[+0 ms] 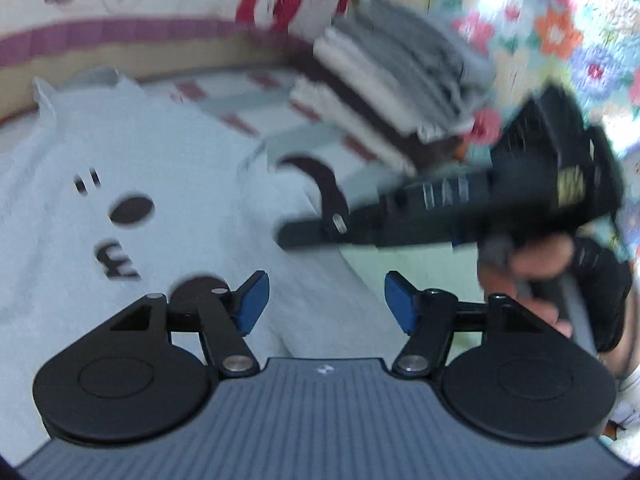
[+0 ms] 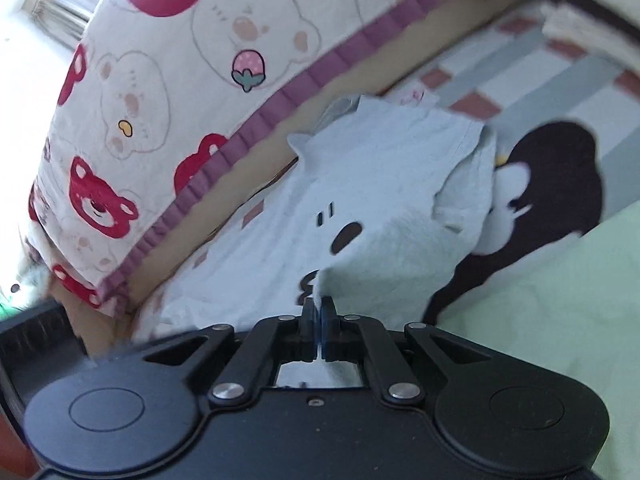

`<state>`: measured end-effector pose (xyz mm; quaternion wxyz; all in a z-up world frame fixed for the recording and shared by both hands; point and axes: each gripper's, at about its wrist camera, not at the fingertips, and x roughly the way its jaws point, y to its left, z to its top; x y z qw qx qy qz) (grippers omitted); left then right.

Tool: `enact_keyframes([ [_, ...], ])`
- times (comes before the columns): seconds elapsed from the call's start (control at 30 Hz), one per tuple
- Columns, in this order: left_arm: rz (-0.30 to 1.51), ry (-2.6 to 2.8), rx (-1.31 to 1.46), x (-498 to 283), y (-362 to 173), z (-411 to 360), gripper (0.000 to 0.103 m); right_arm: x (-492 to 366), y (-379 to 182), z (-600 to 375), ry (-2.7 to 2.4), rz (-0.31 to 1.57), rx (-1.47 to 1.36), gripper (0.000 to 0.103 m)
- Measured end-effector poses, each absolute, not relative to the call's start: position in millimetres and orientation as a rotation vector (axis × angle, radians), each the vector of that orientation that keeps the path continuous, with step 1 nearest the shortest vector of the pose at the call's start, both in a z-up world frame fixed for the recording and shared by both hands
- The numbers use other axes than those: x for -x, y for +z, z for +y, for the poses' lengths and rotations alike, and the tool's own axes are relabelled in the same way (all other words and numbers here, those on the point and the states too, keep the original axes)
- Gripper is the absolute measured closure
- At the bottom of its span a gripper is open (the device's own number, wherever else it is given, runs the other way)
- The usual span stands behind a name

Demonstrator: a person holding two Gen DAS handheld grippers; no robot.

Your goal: Fold clothes

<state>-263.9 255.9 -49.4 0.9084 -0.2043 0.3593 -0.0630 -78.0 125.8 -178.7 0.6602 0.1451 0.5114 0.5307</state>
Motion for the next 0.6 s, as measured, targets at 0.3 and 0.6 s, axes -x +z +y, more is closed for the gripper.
enact_keyframes([
  [0.3, 0.783, 0.043, 0.661, 281, -91, 295, 0.092, 77, -190, 113, 1.262, 1.201, -0.449, 0.086],
  [0.6, 0.755, 0.076, 0.711, 299, -96, 311, 0.092, 107, -215, 83, 1.275, 1.242, -0.197, 0.042],
])
